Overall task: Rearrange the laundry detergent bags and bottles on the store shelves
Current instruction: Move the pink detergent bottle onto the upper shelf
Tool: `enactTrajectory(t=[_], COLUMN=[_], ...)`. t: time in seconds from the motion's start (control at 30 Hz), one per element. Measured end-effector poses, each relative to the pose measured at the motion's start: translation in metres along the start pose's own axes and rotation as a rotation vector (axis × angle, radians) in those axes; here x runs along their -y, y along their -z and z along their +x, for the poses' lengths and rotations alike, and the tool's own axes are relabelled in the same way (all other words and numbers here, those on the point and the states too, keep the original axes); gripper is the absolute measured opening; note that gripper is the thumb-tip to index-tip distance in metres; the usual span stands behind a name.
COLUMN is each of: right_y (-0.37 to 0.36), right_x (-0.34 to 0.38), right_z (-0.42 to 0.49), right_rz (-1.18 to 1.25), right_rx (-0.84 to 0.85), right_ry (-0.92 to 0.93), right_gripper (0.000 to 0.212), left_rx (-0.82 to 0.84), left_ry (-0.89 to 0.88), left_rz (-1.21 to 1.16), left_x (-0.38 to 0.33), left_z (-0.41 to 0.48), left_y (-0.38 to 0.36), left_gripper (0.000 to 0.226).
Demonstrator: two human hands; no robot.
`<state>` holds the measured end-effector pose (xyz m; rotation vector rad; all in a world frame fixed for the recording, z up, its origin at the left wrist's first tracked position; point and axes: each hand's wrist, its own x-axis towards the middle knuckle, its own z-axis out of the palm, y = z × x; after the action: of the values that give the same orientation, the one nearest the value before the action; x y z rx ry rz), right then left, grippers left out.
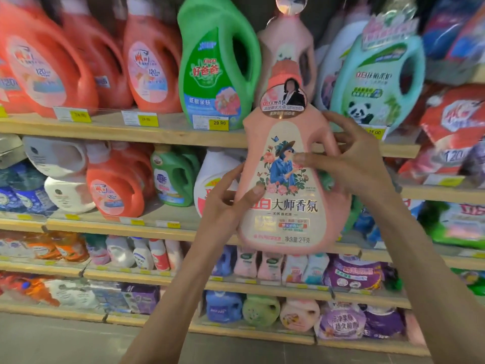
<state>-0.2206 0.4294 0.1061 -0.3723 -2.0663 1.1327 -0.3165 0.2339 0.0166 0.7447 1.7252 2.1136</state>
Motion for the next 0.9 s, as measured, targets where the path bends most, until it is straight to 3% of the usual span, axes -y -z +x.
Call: enactTrajectory(t=[0.1, 0.2, 0.3, 0.53, 0.63, 0.9], right_y=[0.008, 0.016, 0.022, 0.03, 0.033, 0.029], right_x=[0.003, 0.006, 0.009, 0.009, 0.007, 0.011], right_z=[0.034, 0.068, 0.098, 0.18, 0.206, 0.263], right_rz=[-0.001, -0.001, 0.0, 0.044, 0.043, 0.012], right_rx=[-0.038, -0.055, -0.071, -0.087, -0.062, -0.036], right_ry=[0.022, 0.052, 0.073, 0.13, 0.179, 0.299], right_gripper=[0.096, 0.092, 0.093, 0.092, 0.094, 0.098], left_rx=[0.044, 0.106, 0.146, 0.109, 0.093, 0.066], left_ry=[-0.034, -0.047, -0.062, -0.14, -0.181, -0.248], left_rz=[0.035, 0.066, 0.124, 0.065, 0.057, 0.051], left_x=[-0.015, -0.026, -0.037, -0.069, -0.076, -0.083], left_z=[0.036, 0.071, 0.104, 0.175, 0.196, 0.249], left_y=[-0.014, -0.022, -0.028, -0.051, -0.057, -0.063], left_gripper=[0.058, 0.081, 0.088, 0.077, 0.062, 0.064])
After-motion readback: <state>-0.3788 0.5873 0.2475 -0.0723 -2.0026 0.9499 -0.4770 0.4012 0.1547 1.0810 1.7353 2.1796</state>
